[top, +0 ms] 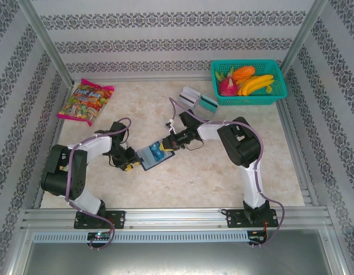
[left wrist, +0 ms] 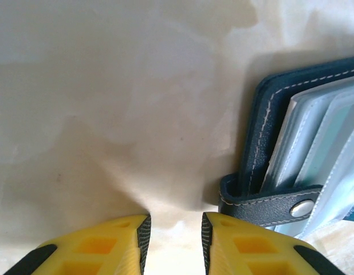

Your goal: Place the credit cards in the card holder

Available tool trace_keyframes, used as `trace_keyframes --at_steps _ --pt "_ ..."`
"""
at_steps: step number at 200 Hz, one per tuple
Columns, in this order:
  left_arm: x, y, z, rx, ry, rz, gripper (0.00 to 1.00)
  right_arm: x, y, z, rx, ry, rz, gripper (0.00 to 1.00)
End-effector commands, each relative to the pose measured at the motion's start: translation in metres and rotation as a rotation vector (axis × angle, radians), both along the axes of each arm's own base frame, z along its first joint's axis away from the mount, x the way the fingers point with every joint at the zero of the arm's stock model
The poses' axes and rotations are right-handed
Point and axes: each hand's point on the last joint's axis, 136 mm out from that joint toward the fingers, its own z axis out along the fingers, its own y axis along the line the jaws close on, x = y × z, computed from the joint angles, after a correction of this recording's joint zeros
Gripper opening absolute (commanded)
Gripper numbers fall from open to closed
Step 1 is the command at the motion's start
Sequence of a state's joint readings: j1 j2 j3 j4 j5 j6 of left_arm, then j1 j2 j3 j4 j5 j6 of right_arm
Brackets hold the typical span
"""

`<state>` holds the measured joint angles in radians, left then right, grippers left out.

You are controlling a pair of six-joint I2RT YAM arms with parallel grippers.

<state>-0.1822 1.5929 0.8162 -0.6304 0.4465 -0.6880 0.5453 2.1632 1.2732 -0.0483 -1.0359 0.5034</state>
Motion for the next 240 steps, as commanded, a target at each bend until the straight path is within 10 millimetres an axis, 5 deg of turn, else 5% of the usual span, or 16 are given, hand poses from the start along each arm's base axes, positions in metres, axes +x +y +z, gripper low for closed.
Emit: trace_keyframes --at_steps 1,124,240 --pt "0.017 0.001 -0.014 0.023 -0.057 -0.014 0.34 -0.005 -0.007 -0.002 -0.047 0.047 -0.021 0.03" --pt "0.021 -0.001 -0.015 0.018 -0.066 -0.009 0.34 -0.006 -0.018 -0.002 -0.200 0.001 -0.099 0.02" --pt "0.032 -0.006 -0.022 0.002 -0.072 -0.005 0.34 -0.015 0.004 -0.011 -0.163 0.060 -0.051 0.03"
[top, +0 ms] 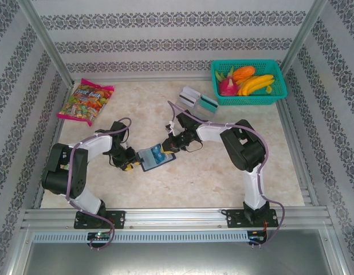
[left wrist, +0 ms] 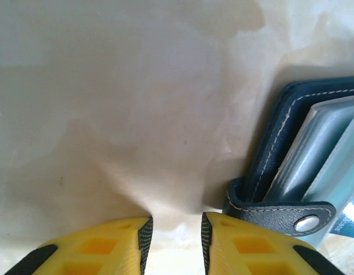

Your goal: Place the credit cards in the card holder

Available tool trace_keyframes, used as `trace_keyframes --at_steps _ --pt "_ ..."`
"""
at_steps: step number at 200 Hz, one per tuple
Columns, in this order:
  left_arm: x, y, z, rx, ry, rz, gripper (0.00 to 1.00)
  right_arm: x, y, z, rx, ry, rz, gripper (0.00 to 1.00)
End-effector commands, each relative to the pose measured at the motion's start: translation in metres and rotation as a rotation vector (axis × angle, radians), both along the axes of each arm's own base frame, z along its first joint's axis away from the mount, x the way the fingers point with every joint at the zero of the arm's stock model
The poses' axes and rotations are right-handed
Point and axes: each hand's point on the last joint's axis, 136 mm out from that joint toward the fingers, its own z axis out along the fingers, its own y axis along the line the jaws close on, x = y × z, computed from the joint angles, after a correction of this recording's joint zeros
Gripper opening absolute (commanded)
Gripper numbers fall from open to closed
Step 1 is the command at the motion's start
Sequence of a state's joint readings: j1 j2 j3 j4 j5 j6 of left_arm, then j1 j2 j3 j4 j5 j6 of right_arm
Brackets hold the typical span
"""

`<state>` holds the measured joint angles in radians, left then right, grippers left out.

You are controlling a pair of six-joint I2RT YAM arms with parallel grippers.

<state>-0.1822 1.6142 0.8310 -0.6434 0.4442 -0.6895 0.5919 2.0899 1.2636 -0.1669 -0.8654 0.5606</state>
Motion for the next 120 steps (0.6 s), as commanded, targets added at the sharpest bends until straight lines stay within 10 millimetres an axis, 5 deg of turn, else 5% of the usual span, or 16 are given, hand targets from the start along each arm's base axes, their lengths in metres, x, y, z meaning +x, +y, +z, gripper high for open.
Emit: trace_keyframes --at_steps 1,67,120 --pt "0.032 -0.007 -0.020 -0.004 -0.091 -0.008 0.34 -0.005 0.006 -0.009 0.004 0.047 0.013 0.03" --pt "0.038 -0.007 -0.022 0.012 -0.097 -0.010 0.33 -0.017 -0.003 -0.010 0.000 0.092 0.030 0.03" --pt "0.035 -0.012 -0.024 0.008 -0.089 -0.021 0.33 -0.018 0.018 -0.020 -0.046 0.044 0.037 0.04"
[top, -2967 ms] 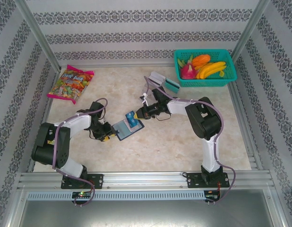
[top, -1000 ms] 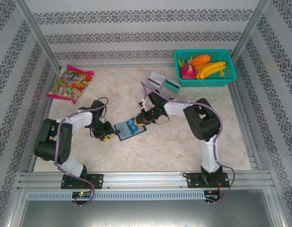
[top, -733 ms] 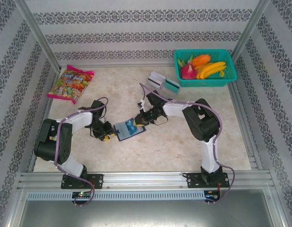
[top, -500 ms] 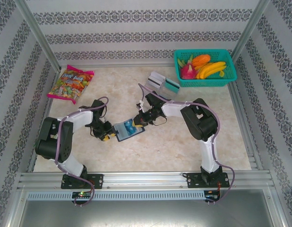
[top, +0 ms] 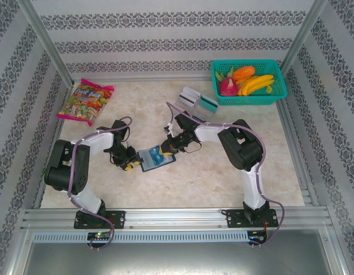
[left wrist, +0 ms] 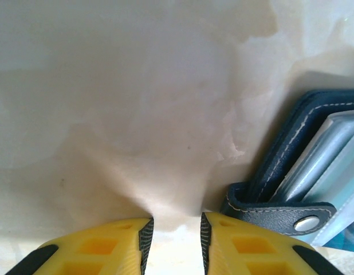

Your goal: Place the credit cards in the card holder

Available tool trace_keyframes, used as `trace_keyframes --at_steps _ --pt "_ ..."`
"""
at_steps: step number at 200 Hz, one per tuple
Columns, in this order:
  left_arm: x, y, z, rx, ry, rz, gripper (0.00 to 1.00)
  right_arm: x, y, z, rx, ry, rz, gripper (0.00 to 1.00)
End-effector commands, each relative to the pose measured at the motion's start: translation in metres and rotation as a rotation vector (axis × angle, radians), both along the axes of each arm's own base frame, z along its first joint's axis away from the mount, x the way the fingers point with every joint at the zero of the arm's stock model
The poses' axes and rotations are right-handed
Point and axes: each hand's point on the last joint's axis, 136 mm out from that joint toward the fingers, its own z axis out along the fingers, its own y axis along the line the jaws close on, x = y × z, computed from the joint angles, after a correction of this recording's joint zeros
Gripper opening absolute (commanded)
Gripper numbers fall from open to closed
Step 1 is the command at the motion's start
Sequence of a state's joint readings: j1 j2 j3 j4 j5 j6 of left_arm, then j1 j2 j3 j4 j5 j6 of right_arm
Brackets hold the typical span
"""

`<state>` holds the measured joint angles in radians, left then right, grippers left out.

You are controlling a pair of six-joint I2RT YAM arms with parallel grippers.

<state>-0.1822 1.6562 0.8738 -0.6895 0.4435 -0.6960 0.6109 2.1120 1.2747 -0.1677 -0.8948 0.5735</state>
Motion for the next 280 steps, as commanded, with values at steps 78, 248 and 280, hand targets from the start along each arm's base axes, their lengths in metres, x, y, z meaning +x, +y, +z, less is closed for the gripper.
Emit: trace_keyframes --at_steps 78,248,280 --pt "0.037 -0.019 -0.023 -0.008 -0.141 -0.041 0.33 -0.022 0.037 -0.033 -0.164 -0.076 0.033 0.06" --pt "0.038 -0.009 -0.018 0.040 -0.143 -0.059 0.32 -0.017 -0.004 0.017 -0.319 -0.231 0.084 0.33" --pt "0.040 -0.013 -0.020 0.019 -0.147 -0.054 0.32 -0.019 -0.001 0.020 -0.326 -0.238 0.099 0.34"
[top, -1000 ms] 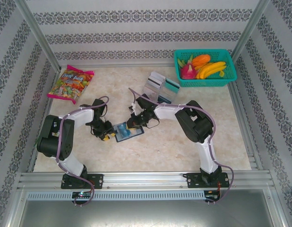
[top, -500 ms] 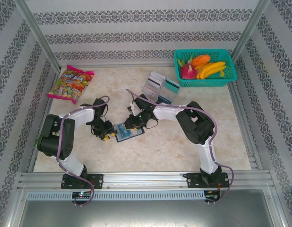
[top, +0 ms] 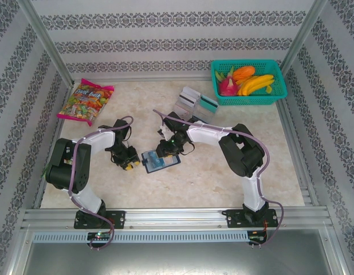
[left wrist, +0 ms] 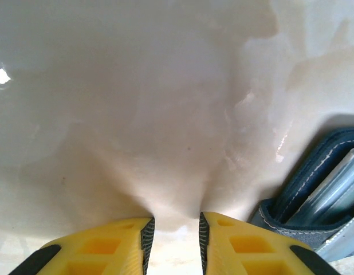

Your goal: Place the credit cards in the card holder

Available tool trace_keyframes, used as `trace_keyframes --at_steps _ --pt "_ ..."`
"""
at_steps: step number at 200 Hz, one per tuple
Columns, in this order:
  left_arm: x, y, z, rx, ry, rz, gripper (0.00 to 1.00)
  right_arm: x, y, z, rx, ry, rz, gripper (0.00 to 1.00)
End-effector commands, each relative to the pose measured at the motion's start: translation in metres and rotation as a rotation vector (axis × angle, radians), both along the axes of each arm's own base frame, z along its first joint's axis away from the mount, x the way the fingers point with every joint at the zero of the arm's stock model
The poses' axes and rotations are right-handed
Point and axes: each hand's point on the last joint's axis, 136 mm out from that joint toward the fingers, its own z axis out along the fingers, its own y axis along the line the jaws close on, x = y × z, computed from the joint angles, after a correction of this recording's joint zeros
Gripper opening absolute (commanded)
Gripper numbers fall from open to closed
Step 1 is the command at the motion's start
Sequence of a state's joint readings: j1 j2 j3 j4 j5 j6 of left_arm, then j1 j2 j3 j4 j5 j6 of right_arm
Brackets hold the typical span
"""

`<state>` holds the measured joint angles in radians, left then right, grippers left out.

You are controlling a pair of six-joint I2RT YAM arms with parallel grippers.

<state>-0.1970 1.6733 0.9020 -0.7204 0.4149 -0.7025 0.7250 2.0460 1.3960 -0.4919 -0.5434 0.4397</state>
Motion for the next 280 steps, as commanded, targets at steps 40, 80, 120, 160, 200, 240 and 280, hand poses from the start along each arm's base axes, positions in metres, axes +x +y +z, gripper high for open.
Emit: trace_keyframes --at_steps 40,80,120,160,200,240,280 --pt "0.046 -0.016 -0.019 -0.021 -0.170 -0.051 0.32 -0.007 0.008 0.005 -0.033 -0.032 0.051 0.34" --pt "0.054 -0.015 -0.015 -0.007 -0.180 -0.062 0.32 -0.001 -0.004 -0.003 -0.088 -0.054 0.029 0.34" --pt "0.067 -0.016 -0.006 -0.004 -0.213 -0.063 0.32 0.000 -0.004 -0.005 -0.099 -0.056 0.030 0.34" --pt "0.082 -0.019 0.002 -0.010 -0.252 -0.061 0.33 -0.006 0.003 -0.018 -0.101 -0.026 0.045 0.34" --pt "0.083 -0.027 -0.008 -0.027 -0.237 -0.063 0.32 -0.011 0.021 -0.016 -0.084 -0.029 0.071 0.35" --pt "0.075 -0.024 -0.014 -0.010 -0.219 -0.071 0.32 -0.019 0.040 -0.015 -0.055 -0.013 0.099 0.35" --pt "0.073 -0.024 -0.015 -0.012 -0.217 -0.068 0.32 -0.023 0.047 -0.009 -0.033 -0.011 0.110 0.35"
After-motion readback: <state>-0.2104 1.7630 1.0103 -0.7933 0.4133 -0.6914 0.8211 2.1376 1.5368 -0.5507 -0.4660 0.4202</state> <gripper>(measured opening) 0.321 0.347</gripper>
